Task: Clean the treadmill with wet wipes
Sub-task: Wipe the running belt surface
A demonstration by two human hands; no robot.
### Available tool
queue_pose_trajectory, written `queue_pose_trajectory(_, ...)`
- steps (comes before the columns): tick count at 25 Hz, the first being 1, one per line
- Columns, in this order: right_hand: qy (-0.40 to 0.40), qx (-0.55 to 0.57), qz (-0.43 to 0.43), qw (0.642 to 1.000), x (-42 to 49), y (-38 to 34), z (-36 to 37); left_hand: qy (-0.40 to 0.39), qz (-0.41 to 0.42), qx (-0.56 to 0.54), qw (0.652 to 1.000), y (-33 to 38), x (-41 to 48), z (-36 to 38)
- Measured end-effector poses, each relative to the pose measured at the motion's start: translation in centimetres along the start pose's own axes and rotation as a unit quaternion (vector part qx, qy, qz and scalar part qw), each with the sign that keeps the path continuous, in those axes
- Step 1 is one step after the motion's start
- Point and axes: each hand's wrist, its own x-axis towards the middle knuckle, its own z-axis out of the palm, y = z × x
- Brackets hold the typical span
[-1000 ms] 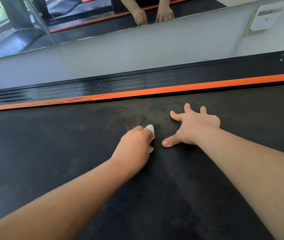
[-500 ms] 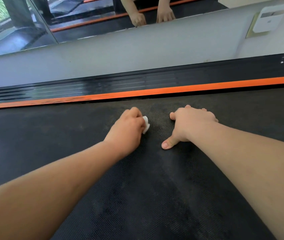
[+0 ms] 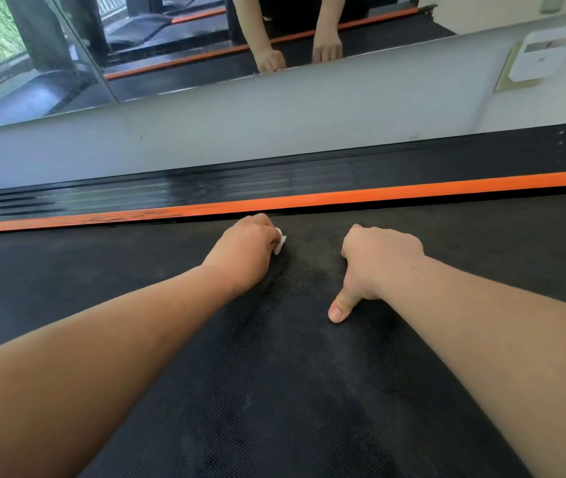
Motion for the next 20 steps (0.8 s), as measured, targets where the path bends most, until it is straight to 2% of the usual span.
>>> queue_pose_trajectory(4,-0.014,-0.001,0.000,1.000,0.3,0.2,0.6,0.013,-0.166,-0.007,0.986,0.3,2.6,-0.3)
queue_pose_trajectory(6,-0.010,0.008,0.003,1.000,0.4,0.6,0.9,0.028,-0.188,-0.027,0.981,3.2,3.5,0.2)
queue_pose_trajectory(10,0.016,-0.003,-0.022,1.000,-0.3,1.4,1.1,0.002,-0.131,-0.032,0.991,8.7,3.7,1.3)
queue_pose_trajectory(14,0.007,0.013,-0.029,0.999,-0.7,0.9,0.8,-0.005,-0.097,-0.116,0.989,5.7,3.2,0.6)
queue_pose_trajectory(20,0.005,0.013,-0.032,0.999,-0.6,0.8,0.5,-0.003,0.046,-0.078,0.996,2.9,3.6,0.3)
